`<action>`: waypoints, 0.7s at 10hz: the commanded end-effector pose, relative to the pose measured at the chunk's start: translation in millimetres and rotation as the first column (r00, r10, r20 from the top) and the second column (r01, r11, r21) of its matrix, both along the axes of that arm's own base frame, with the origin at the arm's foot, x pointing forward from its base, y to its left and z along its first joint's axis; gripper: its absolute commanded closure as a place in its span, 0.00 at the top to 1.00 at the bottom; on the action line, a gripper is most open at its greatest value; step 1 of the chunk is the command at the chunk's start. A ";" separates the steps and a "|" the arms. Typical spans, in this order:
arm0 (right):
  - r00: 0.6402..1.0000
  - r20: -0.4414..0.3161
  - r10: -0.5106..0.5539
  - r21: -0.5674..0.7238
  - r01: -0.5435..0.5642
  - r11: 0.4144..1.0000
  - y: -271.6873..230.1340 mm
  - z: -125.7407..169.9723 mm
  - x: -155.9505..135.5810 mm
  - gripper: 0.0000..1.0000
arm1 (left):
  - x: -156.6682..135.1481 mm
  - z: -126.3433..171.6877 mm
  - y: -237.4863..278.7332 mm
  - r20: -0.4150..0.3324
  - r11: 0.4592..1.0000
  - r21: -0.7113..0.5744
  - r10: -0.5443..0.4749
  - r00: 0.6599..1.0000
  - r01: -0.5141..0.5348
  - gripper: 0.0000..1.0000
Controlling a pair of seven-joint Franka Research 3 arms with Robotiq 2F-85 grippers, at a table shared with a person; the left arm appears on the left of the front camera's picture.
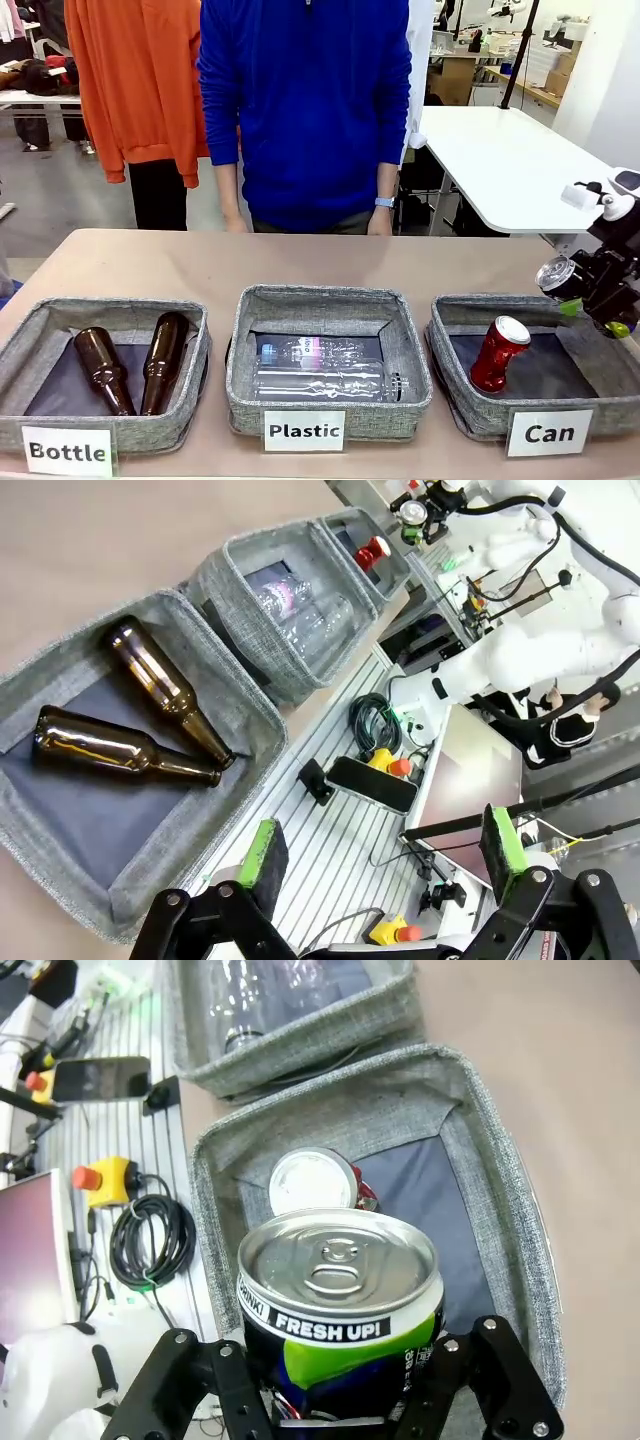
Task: Sort the can waste into the basket.
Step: Pick up the can waste from the table and place it in the right Fabric basket.
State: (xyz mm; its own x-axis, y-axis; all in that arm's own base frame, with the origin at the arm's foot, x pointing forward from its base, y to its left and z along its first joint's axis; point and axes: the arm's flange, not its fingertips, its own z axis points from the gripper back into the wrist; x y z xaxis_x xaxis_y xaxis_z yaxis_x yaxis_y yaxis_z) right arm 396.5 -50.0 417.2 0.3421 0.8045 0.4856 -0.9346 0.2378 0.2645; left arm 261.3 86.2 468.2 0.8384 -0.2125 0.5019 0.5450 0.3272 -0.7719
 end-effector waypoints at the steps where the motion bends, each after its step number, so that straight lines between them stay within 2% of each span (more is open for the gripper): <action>1: 1.000 0.005 0.000 -0.020 0.000 1.000 1.9 1.7 7.6 0.89 | -2.4 1.6 0.8 0.004 1.000 -0.009 -0.005 1.000 0.005 1.00; 2: 1.000 0.005 0.002 -0.023 -0.002 1.000 2.0 1.4 7.4 1.00 | -2.4 1.6 0.8 0.004 1.000 -0.009 -0.005 1.000 0.005 1.00; 4: 1.000 0.004 0.003 -0.023 -0.003 1.000 1.8 0.5 6.9 1.00 | -2.4 1.6 0.8 0.004 1.000 -0.009 -0.005 1.000 0.005 1.00; 5: 1.000 0.003 -0.001 -0.018 0.001 1.000 2.0 0.2 7.3 0.94 | -2.4 1.6 0.8 0.004 1.000 -0.009 -0.005 1.000 0.005 1.00; 6: 1.000 0.004 -0.007 -0.011 0.007 1.000 2.2 0.4 7.7 1.00 | -2.4 1.6 0.8 0.004 1.000 -0.009 -0.005 1.000 0.005 1.00; 7: 1.000 0.001 -0.014 -0.004 0.014 1.000 1.5 0.1 8.9 1.00 | -2.4 1.6 0.8 0.004 1.000 -0.009 -0.005 1.000 0.005 1.00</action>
